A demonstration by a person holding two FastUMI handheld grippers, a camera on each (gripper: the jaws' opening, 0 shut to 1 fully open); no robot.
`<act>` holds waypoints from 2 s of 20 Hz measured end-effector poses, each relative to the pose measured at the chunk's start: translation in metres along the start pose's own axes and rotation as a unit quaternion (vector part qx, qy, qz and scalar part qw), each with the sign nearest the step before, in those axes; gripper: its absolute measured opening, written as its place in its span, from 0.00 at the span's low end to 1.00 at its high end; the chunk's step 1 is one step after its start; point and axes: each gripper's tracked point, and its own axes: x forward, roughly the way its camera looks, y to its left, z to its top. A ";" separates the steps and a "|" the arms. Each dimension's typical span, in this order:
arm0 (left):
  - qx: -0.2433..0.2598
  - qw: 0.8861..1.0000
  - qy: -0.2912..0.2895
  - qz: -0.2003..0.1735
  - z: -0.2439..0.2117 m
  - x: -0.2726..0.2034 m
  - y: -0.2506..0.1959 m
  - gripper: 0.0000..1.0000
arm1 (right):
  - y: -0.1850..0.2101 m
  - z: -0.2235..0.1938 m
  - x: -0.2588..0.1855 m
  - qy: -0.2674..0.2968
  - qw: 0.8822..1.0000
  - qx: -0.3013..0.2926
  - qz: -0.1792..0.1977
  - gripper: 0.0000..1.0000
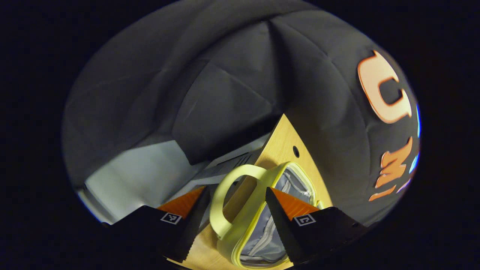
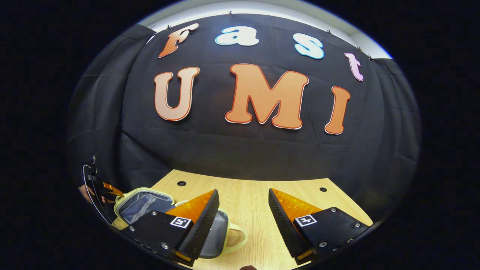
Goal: First open the suitcase, pack the skin care products into it, and then close the suitcase.
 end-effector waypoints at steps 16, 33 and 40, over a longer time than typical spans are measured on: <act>-0.015 0.995 -0.053 -0.078 0.028 -0.052 -0.039 0.12 | -0.020 -0.010 0.003 -0.001 0.999 -0.014 0.037 0.87; 0.156 0.962 -0.119 -0.190 -0.042 -0.165 -0.263 0.11 | -0.064 -0.005 0.029 -0.034 0.993 -0.004 0.110 0.88; 0.188 0.950 -0.103 -0.227 -0.116 -0.172 -0.338 0.12 | -0.092 -0.009 0.036 -0.041 0.990 0.007 0.138 0.88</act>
